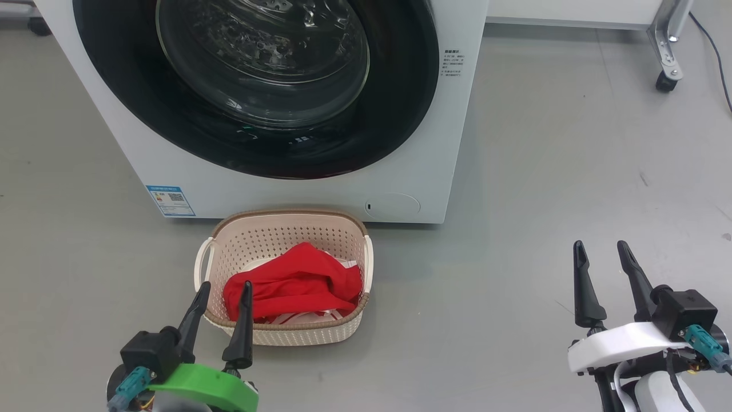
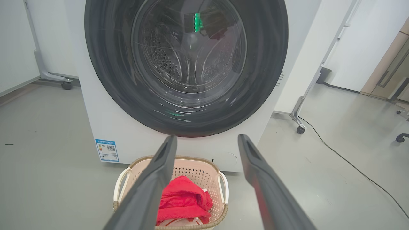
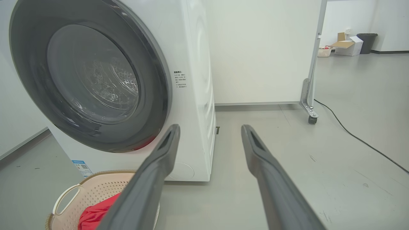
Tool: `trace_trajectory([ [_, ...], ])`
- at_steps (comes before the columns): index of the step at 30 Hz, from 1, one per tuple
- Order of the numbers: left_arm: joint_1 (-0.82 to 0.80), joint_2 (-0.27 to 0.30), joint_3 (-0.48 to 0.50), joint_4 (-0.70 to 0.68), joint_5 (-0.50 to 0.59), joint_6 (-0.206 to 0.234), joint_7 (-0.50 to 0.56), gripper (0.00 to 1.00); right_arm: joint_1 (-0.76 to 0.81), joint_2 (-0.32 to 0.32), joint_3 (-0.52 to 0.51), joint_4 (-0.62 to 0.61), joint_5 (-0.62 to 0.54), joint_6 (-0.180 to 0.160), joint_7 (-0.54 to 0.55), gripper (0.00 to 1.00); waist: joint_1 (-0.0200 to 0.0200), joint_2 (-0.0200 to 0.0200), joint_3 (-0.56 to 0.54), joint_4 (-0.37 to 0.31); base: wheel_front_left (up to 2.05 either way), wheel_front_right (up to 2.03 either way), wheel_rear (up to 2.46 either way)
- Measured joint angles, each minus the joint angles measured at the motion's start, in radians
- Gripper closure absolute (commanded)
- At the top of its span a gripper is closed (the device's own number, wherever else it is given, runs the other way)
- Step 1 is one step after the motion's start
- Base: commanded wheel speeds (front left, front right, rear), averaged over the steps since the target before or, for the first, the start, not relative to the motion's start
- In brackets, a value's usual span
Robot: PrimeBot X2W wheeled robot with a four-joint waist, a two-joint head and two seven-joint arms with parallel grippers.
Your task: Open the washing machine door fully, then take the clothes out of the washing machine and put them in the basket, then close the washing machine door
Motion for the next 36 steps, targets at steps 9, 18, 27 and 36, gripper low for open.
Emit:
trace_trajectory([
  [9,0.021,-0.007,-0.006,0.051,-0.008,0.000,0.000,1.00,0.025,0.020,0.006,0.052,0.000,0.000,0.000,1.00,0.0000,0.0000,0.001,0.001,0.00,0.00,0.00],
  [18,0.047,-0.011,-0.008,0.057,-0.067,0.000,0.001,1.00,0.048,0.032,0.002,0.078,0.058,0.000,0.012,1.00,0.0000,0.0000,-0.002,-0.003,0.00,0.00,0.00],
  [27,0.047,-0.011,0.009,0.044,-0.185,0.000,0.028,1.00,0.047,0.037,-0.022,0.078,0.190,0.008,0.045,1.00,0.0000,0.0000,-0.006,-0.009,0.00,0.00,0.00],
  [36,0.047,-0.006,0.033,0.030,-0.290,0.002,0.055,1.00,0.044,0.044,-0.047,0.079,0.293,0.017,0.080,1.00,0.0000,0.0000,-0.010,-0.015,0.00,0.00,0.00],
])
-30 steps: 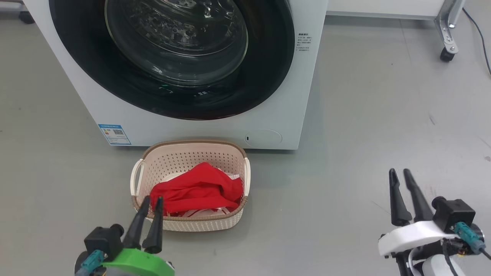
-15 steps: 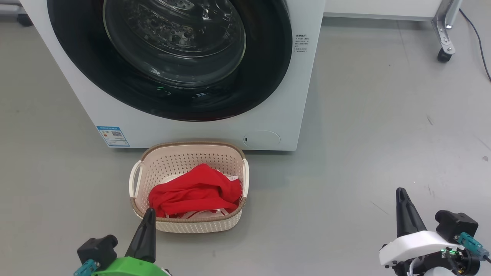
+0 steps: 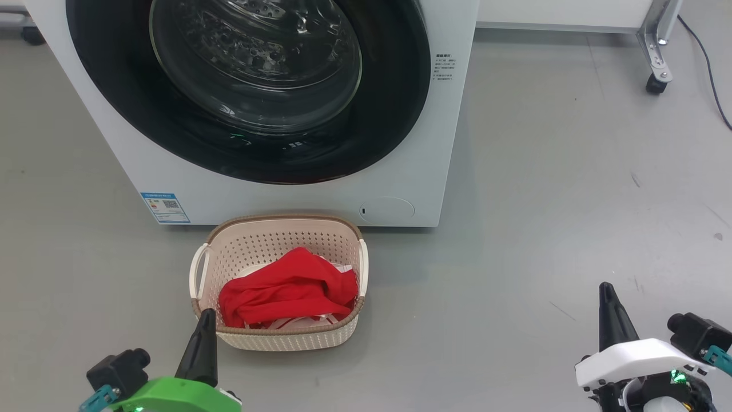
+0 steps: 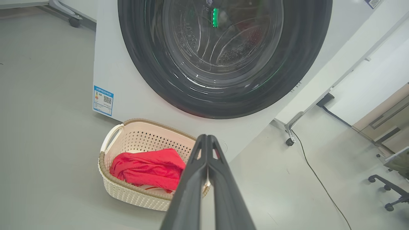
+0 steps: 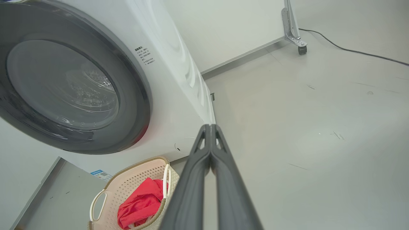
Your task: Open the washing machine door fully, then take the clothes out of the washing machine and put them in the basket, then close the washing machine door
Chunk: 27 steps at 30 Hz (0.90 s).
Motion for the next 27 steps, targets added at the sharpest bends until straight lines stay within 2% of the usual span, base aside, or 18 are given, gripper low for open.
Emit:
trace_trajectory([
  [27,-0.002,0.026,0.060,-0.012,-0.331,0.004,0.081,1.00,-0.030,0.011,-0.072,0.011,0.335,0.020,0.097,1.00,0.0000,0.0000,-0.013,-0.016,0.00,0.00,0.00],
])
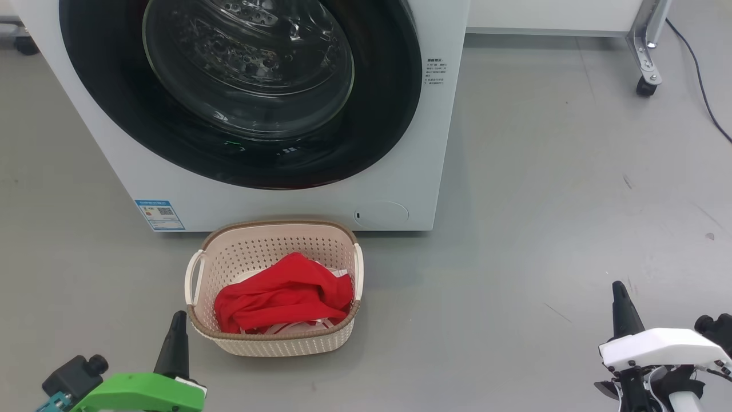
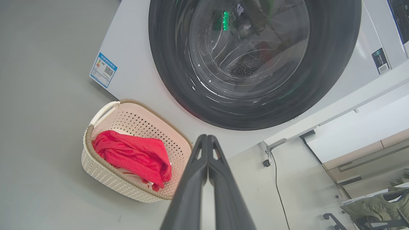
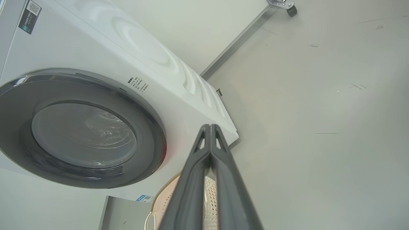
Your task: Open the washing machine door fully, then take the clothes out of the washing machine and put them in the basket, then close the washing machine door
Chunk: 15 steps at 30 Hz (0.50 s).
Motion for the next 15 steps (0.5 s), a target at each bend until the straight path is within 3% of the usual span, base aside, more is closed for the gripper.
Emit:
trace_trajectory([
  [15,-0.005,0.015,0.035,-0.004,-0.189,0.000,0.050,1.00,-0.021,0.006,-0.041,0.007,0.195,0.012,0.055,1.00,0.0000,0.0000,-0.008,-0.010,0.00,0.00,0.00],
])
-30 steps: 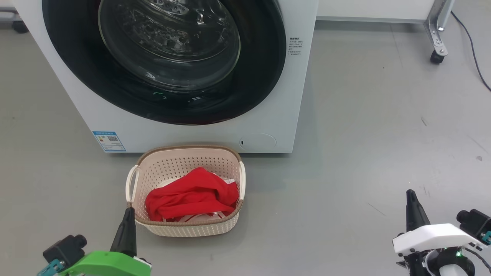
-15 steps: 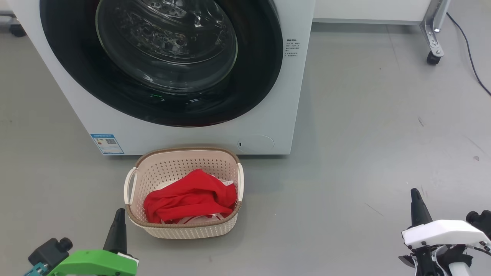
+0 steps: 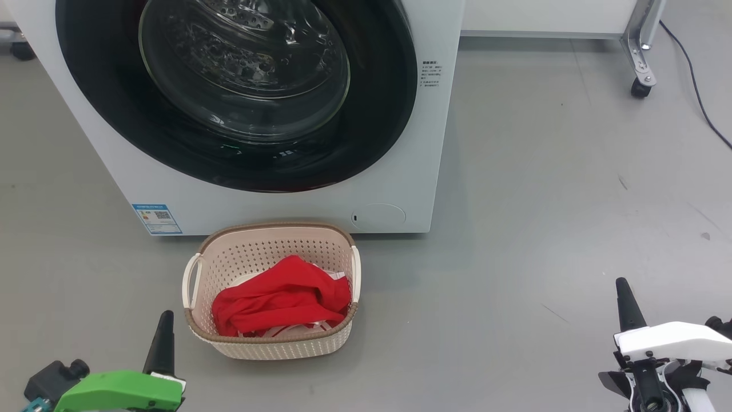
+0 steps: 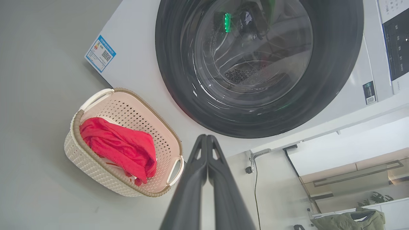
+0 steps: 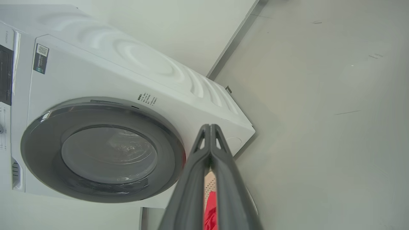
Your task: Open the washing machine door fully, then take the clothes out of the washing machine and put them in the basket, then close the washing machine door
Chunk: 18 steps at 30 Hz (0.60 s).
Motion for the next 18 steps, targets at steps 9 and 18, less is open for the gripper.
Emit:
trace_trajectory([
  [9,-0.012,0.005,0.015,-0.001,-0.087,0.000,0.019,1.00,-0.009,0.002,-0.022,0.001,0.098,0.005,0.026,1.00,0.0000,0.0000,-0.004,-0.005,0.00,0.00,0.00],
  [18,-0.015,0.011,0.036,-0.003,-0.198,0.000,0.047,1.00,-0.021,0.007,-0.045,0.004,0.206,0.013,0.059,1.00,0.0000,0.0000,-0.008,-0.010,0.00,0.00,0.00],
])
